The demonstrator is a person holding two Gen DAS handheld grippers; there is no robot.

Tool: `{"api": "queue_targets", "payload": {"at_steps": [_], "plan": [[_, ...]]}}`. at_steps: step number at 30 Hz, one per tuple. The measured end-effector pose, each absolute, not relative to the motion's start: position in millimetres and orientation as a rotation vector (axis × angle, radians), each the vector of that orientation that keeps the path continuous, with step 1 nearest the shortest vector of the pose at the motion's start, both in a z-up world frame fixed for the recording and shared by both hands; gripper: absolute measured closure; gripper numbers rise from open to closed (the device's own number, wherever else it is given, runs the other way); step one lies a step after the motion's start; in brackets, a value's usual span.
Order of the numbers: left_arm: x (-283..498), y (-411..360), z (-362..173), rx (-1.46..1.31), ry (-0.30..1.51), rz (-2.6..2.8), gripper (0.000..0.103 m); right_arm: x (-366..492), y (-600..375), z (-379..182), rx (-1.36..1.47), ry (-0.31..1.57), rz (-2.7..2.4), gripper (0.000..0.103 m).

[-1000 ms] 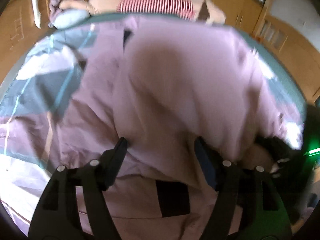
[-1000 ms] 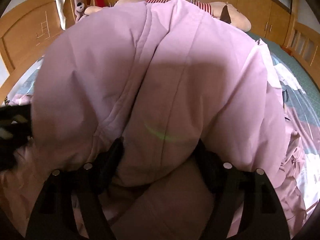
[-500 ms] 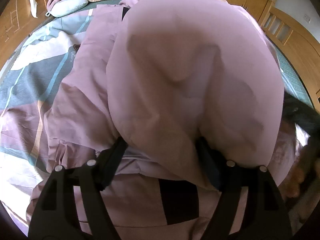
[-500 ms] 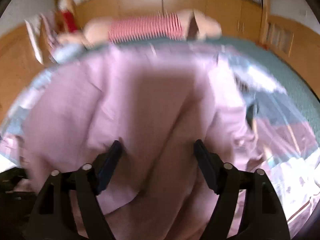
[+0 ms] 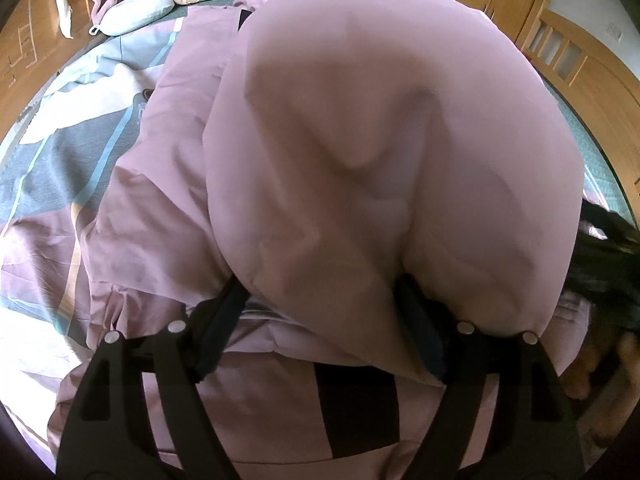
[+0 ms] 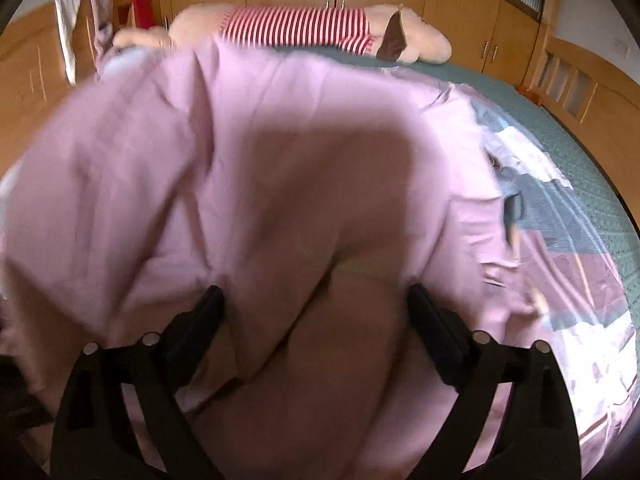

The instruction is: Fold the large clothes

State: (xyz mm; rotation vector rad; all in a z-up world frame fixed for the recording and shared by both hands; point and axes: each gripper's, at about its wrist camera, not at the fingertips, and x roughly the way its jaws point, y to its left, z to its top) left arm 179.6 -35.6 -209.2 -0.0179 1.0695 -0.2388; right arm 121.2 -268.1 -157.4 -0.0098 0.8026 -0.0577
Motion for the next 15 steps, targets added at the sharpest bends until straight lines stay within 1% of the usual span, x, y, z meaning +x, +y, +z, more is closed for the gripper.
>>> {"api": "queue_targets", "payload": {"at_steps": [1,3,5,6,8,13,14,15], "plan": [[180,-36,-209,-0.02,1.07,-0.24,0.024,106,-274,-148,0.002,0.75,-0.074,0.01],[180,-35,-209,-0.02,1.068,-0.238,0.024,97,-280,-150,-0.017,0.763,-0.099,0.01],[179,-36,-209,-0.018,1.063,-0.236,0.023,102,-284,-180,-0.069,0.89,-0.108,0.009],[177,-36,-210,-0.017,1.063,-0.238,0.023,103,-292,-198,-0.035,0.927,-0.083,0.008],[175,-35,-211,-0.011,1.059,-0.239,0.022,100,-300,-203,0.016,0.9,-0.067,0.001],[161,-33,-197,-0.018,1.009,-0.193,0.022,95,-300,-206,0.004,0.861,-0.074,0.001],[154,-34,-189,0.011,0.969,-0.166,0.022,94,-300,-207,0.007,0.856,-0.072,0.001],[149,-36,-183,0.043,0.928,-0.151,0.019,93,-301,-207,0.011,0.851,-0.069,0.001]]}}
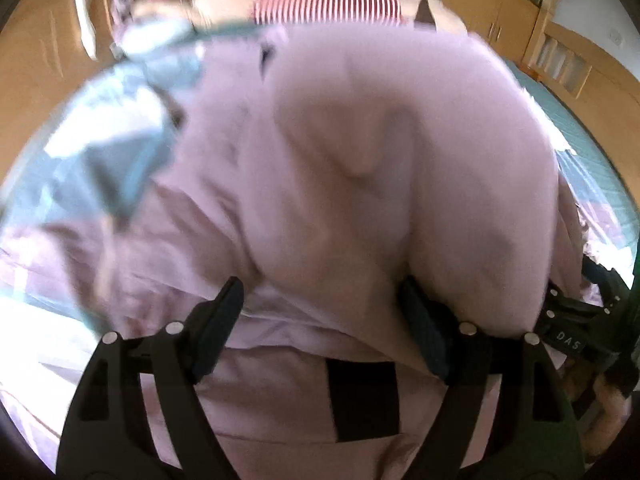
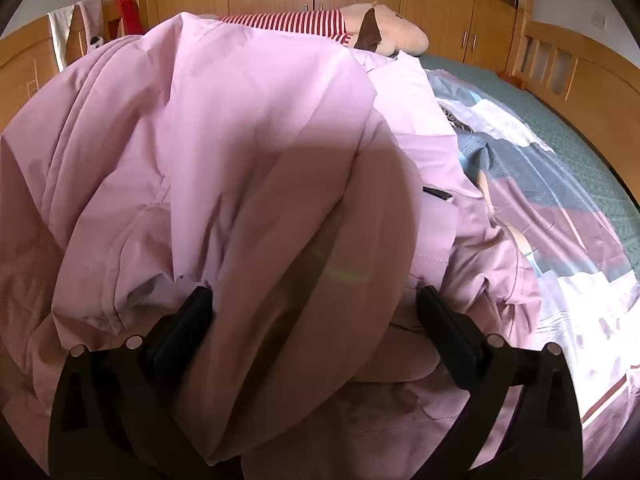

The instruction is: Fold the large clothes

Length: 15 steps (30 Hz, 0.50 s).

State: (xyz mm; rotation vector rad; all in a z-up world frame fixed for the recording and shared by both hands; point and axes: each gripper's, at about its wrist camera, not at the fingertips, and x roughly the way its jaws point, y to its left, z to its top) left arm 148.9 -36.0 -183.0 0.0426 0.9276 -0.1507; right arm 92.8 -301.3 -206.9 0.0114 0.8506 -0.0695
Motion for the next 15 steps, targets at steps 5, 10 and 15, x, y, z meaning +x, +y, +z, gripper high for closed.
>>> {"api": "queue_targets", "payload": {"at_steps": [5,10,15], "plan": [[155,-42,-202,0.09,0.987,-0.128,0.008,91,-300,-208,0.005,0.84,-0.073,0.001],[169,-23,-220,-0.047,1.06,-0.16,0.002,91,-300,-209,0.003,0.835,-0.073,0.001],[160,-24,-209,-0.045,1.007,-0.144,0.002,91,-302,-209,0.016,0.825,-0.066,0.001]]}}
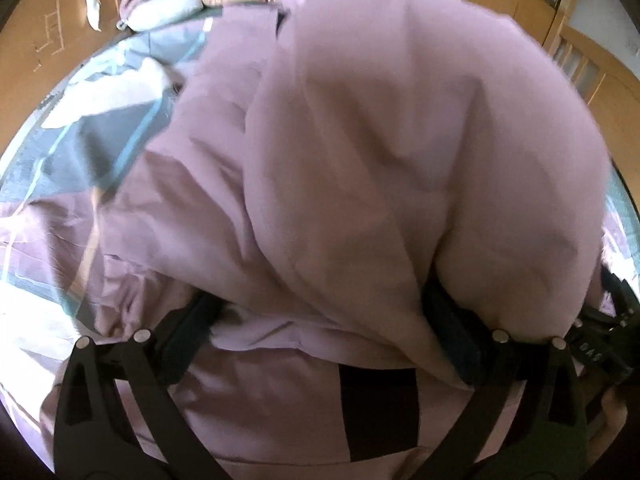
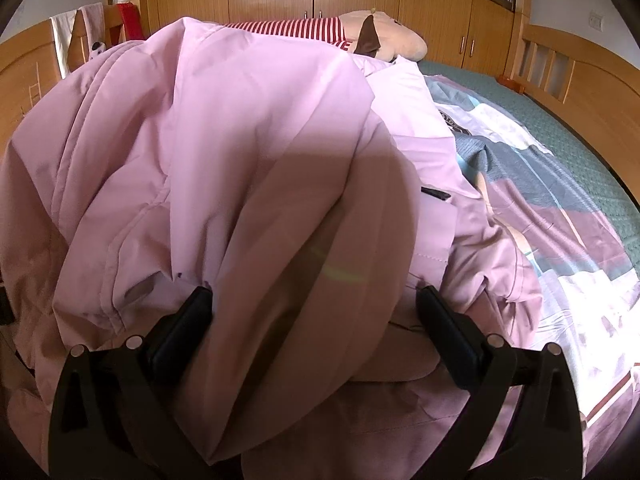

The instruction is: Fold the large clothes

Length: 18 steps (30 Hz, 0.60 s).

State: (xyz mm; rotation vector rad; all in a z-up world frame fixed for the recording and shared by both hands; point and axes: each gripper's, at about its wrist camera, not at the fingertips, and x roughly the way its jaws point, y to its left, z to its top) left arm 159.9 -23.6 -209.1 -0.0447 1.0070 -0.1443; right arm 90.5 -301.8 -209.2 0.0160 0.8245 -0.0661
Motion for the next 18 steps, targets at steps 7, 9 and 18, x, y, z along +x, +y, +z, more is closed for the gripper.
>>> {"api": "queue_targets", "payload": {"at_steps": [7,9,18], "plan": [[149,-1,-171,-0.095,0.815,-0.096,0.002,89,-300,-209,0.023,0.817,-0.067,0.001],[152,5,-174,-0.098,0.834,-0.056,0.002,89,-300,-210,0.025,0.816,-0.067,0.001],[172,3,-211,-0.093,1.006,-0.02,0.002,89,-300,-211,0.022,0.814,-0.066,0.001]]}}
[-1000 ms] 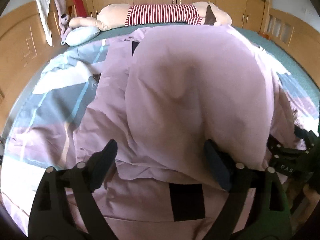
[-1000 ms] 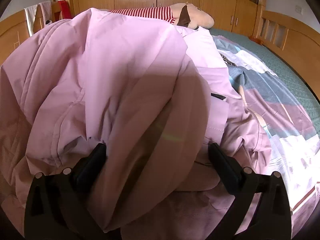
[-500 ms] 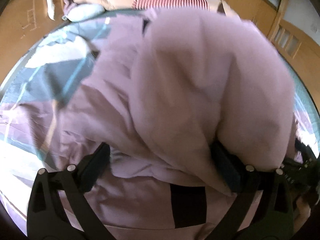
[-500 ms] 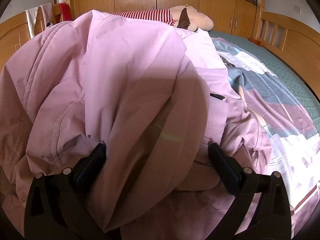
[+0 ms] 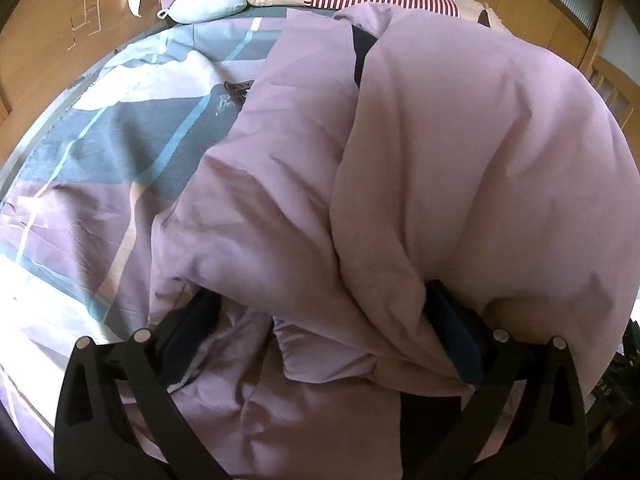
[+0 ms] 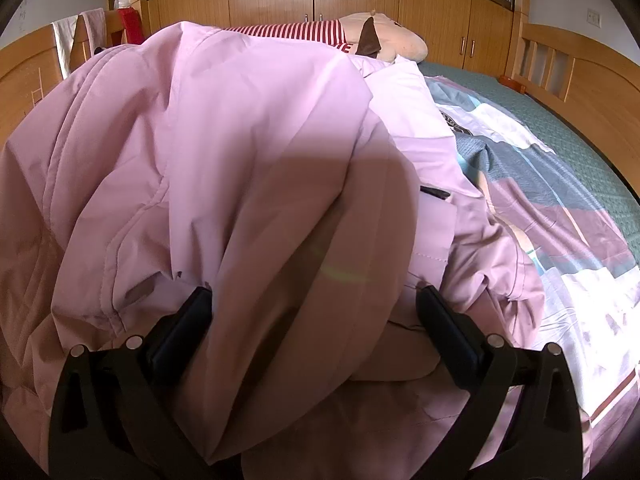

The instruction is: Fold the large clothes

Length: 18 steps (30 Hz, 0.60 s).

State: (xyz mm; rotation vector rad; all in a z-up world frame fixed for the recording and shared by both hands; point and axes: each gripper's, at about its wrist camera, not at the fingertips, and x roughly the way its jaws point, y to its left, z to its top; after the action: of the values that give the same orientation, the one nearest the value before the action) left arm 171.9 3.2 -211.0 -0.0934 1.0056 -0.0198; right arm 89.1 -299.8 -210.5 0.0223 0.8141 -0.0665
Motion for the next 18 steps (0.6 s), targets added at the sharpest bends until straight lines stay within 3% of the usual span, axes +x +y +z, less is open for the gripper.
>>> {"api": "queue_targets", "payload": {"at_steps": [7,18], "plan": [[151,9,-184,-0.178,0.991,-0.065,0.002,89,-300,-211,0.032,0.81,-0.065,0.001],[156,-7,-211,-0.064,1.083,-0.035,0.002,88,-301,-211,0.034,0.808,-0.063,0.001]]}}
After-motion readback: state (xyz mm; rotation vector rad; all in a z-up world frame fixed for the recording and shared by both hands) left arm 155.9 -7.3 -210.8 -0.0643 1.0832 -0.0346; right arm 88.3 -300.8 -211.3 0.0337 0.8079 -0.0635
